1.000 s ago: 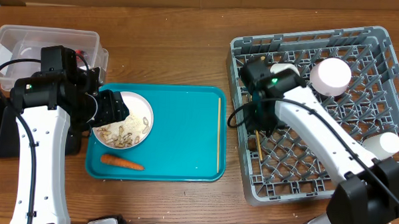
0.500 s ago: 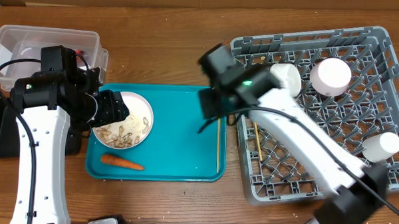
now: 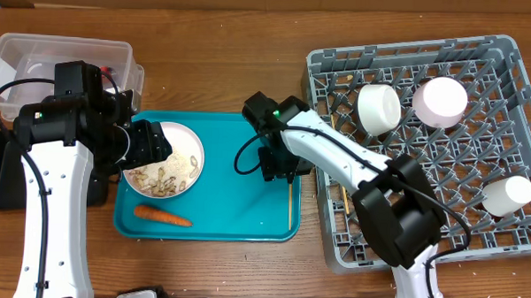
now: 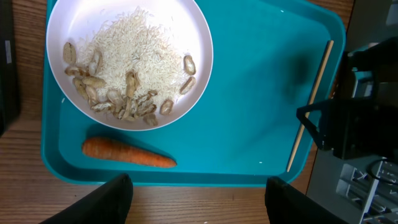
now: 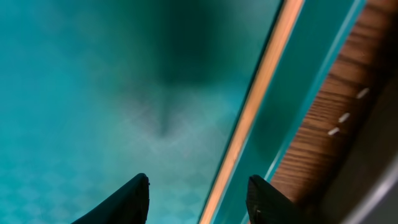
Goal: Sort waste into correct bins and load items into the dishwasher
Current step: 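Return the right gripper to the tray and grasp the remaining chopstick, then carry the chopstick into the rack beside the first and release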
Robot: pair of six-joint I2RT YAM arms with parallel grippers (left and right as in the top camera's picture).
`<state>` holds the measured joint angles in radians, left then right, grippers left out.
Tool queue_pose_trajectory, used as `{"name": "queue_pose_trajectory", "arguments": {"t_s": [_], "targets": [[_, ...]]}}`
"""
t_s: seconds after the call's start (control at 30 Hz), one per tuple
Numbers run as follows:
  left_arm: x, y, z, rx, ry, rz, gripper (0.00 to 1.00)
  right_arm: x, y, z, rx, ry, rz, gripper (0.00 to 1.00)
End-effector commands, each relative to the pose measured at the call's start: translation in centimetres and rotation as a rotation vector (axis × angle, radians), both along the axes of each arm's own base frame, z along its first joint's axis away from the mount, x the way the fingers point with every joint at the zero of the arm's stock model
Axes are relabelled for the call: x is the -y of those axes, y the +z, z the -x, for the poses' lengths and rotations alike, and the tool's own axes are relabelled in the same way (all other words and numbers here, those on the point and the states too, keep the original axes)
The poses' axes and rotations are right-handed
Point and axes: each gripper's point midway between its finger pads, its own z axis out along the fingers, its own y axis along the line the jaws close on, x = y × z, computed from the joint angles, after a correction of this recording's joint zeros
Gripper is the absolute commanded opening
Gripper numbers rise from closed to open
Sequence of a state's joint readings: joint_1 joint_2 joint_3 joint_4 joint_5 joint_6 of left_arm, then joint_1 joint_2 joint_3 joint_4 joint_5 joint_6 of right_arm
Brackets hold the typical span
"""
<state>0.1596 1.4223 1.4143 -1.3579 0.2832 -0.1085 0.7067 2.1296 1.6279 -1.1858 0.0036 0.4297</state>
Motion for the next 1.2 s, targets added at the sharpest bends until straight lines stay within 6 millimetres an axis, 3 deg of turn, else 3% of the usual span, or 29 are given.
{"name": "queue_pose_trajectory", "arguments": {"t_s": [0.0,0.3,0.4,0.47,0.53,0.67,0.8,0.97,1.07,1.17], "targets": [[-0.1,0.3,-0.1,0.011,0.006,-0.004,0.7,0.3,-1.2,0.2,-0.02,-0.018,0.022,0.53],[-0.2,0.3,-0.1,0.011,0.006,-0.007,0.7,1.4,-3.9,1.7,-0.054,-0.021,0.048,0.51],[-0.2,0.3,-0.1,0.011,0.007,-0.007,0.7,1.5,-4.1,2.0,-0.065,-0.022,0.045,0.37],[-0.2,0.3,-0.1,0.011,0.007,-0.007,0.7,1.4,-4.1,1.9,-0.061,-0.022,0.041,0.18],[-0.2,0.3,-0.1,0.01,0.007,-0.007,0.7,1.4,-4.1,1.8,-0.06,-0.022,0.04,0.07],[-0.2,0.3,-0.1,0.01,0.007,-0.007,0.7,1.0,-3.1,1.5,-0.062,-0.022,0.032,0.04],[-0.2,0.3,-0.1,0.011,0.007,-0.007,0.7,-0.2,1.2,-0.4,0.013,-0.01,-0.006,0.04],[-0.2,0.3,-0.1,0.008,0.007,-0.007,0.7,-0.8,11.3,-3.9,0.244,0.015,-0.066,0.04],[-0.2,0.3,0.0,0.007,0.007,-0.007,0.7,0.5,16.8,-5.2,0.389,0.015,-0.065,0.04],[-0.2,0.3,0.0,0.007,0.007,-0.007,0.7,2.7,19.4,-5.3,0.444,0.052,-0.029,0.04]]}}
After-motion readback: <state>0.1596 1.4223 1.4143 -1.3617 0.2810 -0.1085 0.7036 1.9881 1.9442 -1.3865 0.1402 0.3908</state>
